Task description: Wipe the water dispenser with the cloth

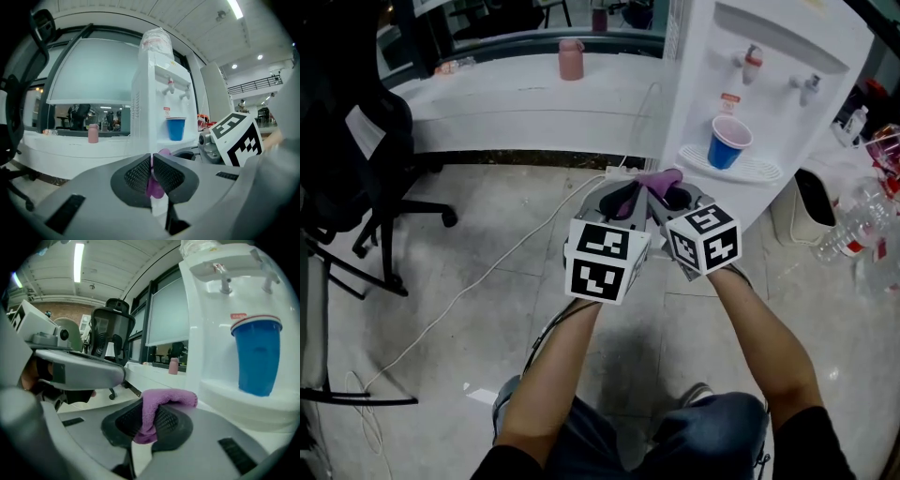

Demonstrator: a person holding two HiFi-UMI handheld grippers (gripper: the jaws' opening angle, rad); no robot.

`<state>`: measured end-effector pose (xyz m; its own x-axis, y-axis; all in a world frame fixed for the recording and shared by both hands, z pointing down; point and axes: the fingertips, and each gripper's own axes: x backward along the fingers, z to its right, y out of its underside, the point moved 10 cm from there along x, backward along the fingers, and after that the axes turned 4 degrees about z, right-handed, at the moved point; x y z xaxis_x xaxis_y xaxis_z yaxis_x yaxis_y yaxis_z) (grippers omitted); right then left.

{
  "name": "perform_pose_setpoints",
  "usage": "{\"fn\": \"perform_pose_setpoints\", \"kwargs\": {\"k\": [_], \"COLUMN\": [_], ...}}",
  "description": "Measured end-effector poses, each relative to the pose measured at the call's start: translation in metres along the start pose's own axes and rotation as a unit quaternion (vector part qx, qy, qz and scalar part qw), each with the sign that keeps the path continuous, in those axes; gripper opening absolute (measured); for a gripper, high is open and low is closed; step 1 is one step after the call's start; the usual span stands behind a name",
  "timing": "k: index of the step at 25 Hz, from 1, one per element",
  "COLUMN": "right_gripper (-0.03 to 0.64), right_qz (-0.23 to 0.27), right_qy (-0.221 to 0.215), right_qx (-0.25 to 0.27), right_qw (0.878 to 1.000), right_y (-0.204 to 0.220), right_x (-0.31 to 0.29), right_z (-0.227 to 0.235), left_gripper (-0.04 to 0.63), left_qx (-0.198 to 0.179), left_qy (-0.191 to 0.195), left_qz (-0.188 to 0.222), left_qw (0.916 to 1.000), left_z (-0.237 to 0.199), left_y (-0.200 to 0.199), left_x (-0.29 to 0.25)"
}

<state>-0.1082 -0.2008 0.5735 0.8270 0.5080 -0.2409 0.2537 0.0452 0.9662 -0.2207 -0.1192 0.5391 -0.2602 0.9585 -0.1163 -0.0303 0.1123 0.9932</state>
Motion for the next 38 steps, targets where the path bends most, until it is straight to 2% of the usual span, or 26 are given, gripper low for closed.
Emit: {"fn": "perform_pose_setpoints", "kwargs": {"k": [4, 7, 9, 13, 19, 25, 32, 38], "right_gripper": [0.046, 0.046, 0.046, 0.046, 0.046, 0.046, 0.046, 0.046], "right_qz": [-0.005, -0.011, -0.012, 0.0, 0.003, 0.02, 0.031, 0.028], "right_qy": [-0.002, 0.011, 0.028, 0.062, 0.113, 0.182, 0.243, 0.305], "right_qx": [-0.024, -0.037, -0.041, -0.086, -0.099, -0.136, -0.152, -0.145], "right_qw": [1.0, 0.999, 0.999, 0.994, 0.989, 0.974, 0.958, 0.941], "right_y": [0.018, 0.027, 0.031, 0.04, 0.054, 0.069, 0.083, 0.094], "right_x": [-0.009, -0.004, 0.004, 0.024, 0.061, 0.105, 0.144, 0.168], "right_z": [0.002, 0.013, 0.023, 0.045, 0.077, 0.113, 0.144, 0.161], "left_gripper": [0.035, 0.035, 0.036, 0.035, 0.036, 0.035, 0.035, 0.036], "left_qx": [0.001, 0.003, 0.004, 0.011, 0.023, 0.027, 0.018, 0.014], "left_qy": [-0.011, -0.005, -0.003, 0.001, 0.012, 0.02, 0.028, 0.033], "left_qz": [-0.014, -0.024, -0.03, -0.038, -0.039, -0.044, -0.054, -0.06], "left_qw": [0.9998, 0.9997, 0.9995, 0.9992, 0.9989, 0.9985, 0.998, 0.9975], "left_z": [-0.008, -0.009, -0.01, -0.008, -0.001, 0.002, 0.01, 0.014], "left_y": [0.01, 0.017, 0.022, 0.03, 0.038, 0.044, 0.051, 0.054], "left_x": [0.001, -0.005, -0.008, -0.014, -0.026, -0.034, -0.04, -0.04]}}
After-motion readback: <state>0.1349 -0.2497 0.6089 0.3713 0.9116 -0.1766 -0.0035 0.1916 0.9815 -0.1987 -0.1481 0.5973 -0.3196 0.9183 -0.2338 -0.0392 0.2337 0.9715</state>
